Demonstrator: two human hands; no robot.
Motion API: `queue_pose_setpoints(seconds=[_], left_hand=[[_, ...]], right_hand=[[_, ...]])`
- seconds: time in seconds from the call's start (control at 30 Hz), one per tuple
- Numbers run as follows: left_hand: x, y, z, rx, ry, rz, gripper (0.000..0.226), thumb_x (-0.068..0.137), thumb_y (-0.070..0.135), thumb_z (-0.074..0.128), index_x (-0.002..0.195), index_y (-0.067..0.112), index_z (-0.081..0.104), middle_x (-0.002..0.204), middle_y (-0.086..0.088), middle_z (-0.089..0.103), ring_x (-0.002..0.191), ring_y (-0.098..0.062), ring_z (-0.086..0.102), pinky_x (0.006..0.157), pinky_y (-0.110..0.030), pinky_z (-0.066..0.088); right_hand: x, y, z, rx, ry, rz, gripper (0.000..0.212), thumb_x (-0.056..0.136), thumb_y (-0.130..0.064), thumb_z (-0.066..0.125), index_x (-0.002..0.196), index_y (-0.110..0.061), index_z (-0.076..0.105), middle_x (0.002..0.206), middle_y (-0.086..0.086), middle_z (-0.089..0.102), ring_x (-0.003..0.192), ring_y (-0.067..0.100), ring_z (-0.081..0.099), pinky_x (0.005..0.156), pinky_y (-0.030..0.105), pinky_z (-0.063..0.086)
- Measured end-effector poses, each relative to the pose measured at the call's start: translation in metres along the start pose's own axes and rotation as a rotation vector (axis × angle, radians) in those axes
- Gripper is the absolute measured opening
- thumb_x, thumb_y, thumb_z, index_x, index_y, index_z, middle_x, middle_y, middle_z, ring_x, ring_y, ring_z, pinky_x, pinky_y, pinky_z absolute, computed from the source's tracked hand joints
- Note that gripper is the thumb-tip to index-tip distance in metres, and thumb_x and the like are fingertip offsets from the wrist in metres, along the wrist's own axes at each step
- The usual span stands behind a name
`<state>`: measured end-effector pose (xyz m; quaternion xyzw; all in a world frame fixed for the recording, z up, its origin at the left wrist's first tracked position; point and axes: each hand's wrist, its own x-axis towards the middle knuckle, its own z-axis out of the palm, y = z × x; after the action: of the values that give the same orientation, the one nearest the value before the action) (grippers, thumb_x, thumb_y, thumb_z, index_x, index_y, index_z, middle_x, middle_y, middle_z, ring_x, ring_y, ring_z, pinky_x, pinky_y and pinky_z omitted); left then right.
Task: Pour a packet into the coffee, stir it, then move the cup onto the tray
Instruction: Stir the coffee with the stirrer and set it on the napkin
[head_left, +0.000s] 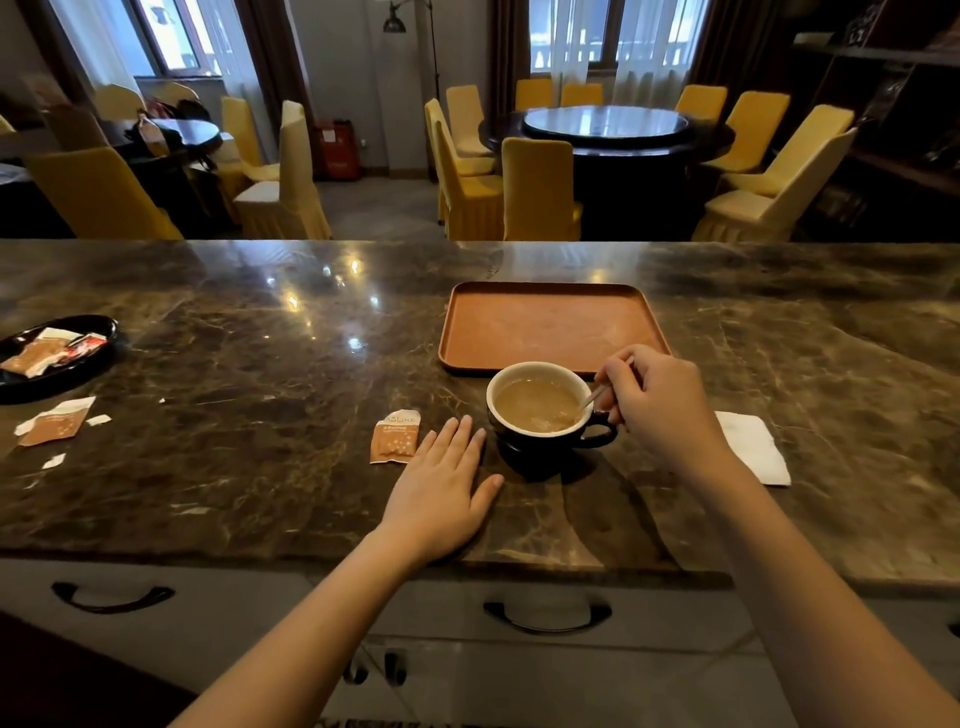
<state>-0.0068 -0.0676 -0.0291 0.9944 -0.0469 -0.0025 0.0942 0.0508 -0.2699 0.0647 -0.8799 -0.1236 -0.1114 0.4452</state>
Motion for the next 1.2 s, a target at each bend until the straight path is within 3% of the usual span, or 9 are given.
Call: queue_pose_setpoints(seconds=[0.1,0.27,0.47,0.73,1.0,1.1,1.2], left_hand=[[-0.001,0.0,0.0,-0.003,0.008,-0.003,0.062,0.095,0.051,0.019,0.146,0.02,0.002,0.158,-0.001,-0.004,0.144,-0.012,-0.009,0.114,-0.03,-0.008],[-0.001,0.001,0.0,-0.007,0.01,-0.003,0.063,0.095,0.052,0.019,0.146,0.02,0.003,0.158,-0.001,-0.004,0.144,-0.012,-0.008,0.115,-0.03,-0.007],[-0.001,0.001,0.0,-0.009,0.018,-0.001,0.063,0.095,0.052,0.019,0.146,0.02,0.003,0.158,-0.001,-0.003,0.144,-0.012,-0.008,0.115,-0.03,-0.007],[-0.001,0.0,0.001,-0.01,0.022,-0.001,0.063,0.094,0.053,0.018,0.146,0.021,0.003,0.158,0.0,-0.003,0.144,-0.012,-0.008,0.114,-0.029,-0.008],[-0.001,0.0,0.001,-0.016,0.024,0.0,0.063,0.094,0.054,0.019,0.146,0.022,0.004,0.158,0.001,-0.003,0.144,-0.011,-0.008,0.113,-0.029,-0.008],[0.0,0.0,0.001,-0.018,0.029,0.001,0.063,0.094,0.054,0.019,0.146,0.022,0.004,0.158,0.001,-0.002,0.144,-0.011,-0.008,0.114,-0.029,-0.008],[-0.001,-0.001,0.002,-0.02,0.032,0.0,0.063,0.094,0.054,0.019,0.146,0.022,0.004,0.158,0.001,-0.002,0.144,-0.011,-0.008,0.113,-0.028,-0.008]], right_hand=[[0.0,0.0,0.008,-0.016,0.059,-0.034,0.02,0.093,-0.017,0.043,0.084,-0.01,0.061,0.073,0.008,0.065,0.064,0.017,0.061,0.059,0.027,0.053],[-0.006,-0.001,0.026,0.125,0.01,0.029,0.018,0.093,-0.021,0.044,0.086,-0.015,0.06,0.073,0.002,0.065,0.064,0.015,0.062,0.061,0.027,0.055],[-0.011,-0.001,0.014,0.207,-0.091,0.093,0.022,0.093,-0.021,0.043,0.084,-0.012,0.062,0.067,0.002,0.064,0.052,0.009,0.059,0.047,0.01,0.046],[0.0,-0.002,0.006,-0.055,0.064,-0.036,0.021,0.092,-0.017,0.044,0.088,-0.006,0.062,0.075,0.009,0.065,0.065,0.019,0.062,0.063,0.032,0.055],[-0.014,0.0,0.029,0.174,0.011,0.061,0.02,0.093,-0.023,0.043,0.084,-0.018,0.06,0.07,-0.001,0.065,0.06,0.015,0.061,0.057,0.022,0.053],[-0.017,-0.003,0.021,0.183,-0.055,0.079,0.02,0.093,-0.022,0.044,0.085,-0.016,0.061,0.07,0.001,0.065,0.057,0.013,0.059,0.049,0.014,0.048],[-0.01,-0.006,0.01,0.129,-0.098,0.065,0.021,0.093,-0.02,0.044,0.085,-0.012,0.062,0.069,0.003,0.064,0.057,0.014,0.06,0.048,0.016,0.047]])
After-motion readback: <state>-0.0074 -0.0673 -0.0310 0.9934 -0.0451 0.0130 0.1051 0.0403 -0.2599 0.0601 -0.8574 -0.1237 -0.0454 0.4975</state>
